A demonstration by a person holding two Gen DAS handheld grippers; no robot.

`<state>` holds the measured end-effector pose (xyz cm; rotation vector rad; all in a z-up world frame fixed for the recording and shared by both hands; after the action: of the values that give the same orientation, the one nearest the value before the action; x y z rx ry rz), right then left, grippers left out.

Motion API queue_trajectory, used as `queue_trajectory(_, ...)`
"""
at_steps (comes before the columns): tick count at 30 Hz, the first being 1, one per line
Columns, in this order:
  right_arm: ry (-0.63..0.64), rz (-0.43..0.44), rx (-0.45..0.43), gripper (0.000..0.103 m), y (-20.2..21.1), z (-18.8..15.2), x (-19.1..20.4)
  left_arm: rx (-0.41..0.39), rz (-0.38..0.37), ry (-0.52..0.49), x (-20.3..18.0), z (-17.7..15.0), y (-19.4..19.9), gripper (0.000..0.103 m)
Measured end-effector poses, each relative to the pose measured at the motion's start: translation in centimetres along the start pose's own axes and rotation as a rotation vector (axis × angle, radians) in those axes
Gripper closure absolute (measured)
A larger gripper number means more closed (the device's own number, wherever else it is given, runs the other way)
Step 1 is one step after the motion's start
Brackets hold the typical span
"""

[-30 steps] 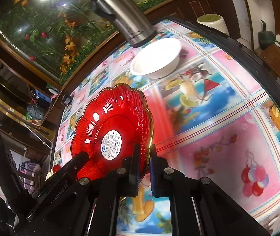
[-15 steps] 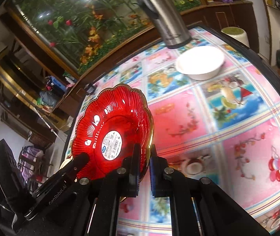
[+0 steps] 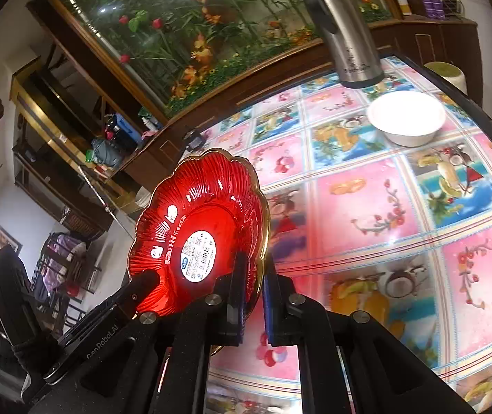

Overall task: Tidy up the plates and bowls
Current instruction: 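Lift the red dish and carry it over the stack with the beige plate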

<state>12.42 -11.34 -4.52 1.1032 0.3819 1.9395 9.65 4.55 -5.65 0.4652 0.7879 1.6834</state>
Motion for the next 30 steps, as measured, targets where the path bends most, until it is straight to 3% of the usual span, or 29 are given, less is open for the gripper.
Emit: queue_trajectory(30,0.142,0.125,0.137,0.096,-7.2,-2.9,10.4,-0.016,0.148,0.177,11.8,-0.3,1.3,0.086)
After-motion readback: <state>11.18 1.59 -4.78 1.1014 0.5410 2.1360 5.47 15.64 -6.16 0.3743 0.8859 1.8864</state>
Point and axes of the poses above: each gripper's, at about its wrist camera, not at the fingertips, and y roughly against the way its jaws point, x to its left, z to its top, the point moved 9 cm from there along -y, roughly the way its jaws point, and after that the axes turned 5 degrees about z, right-handed, at the moved point
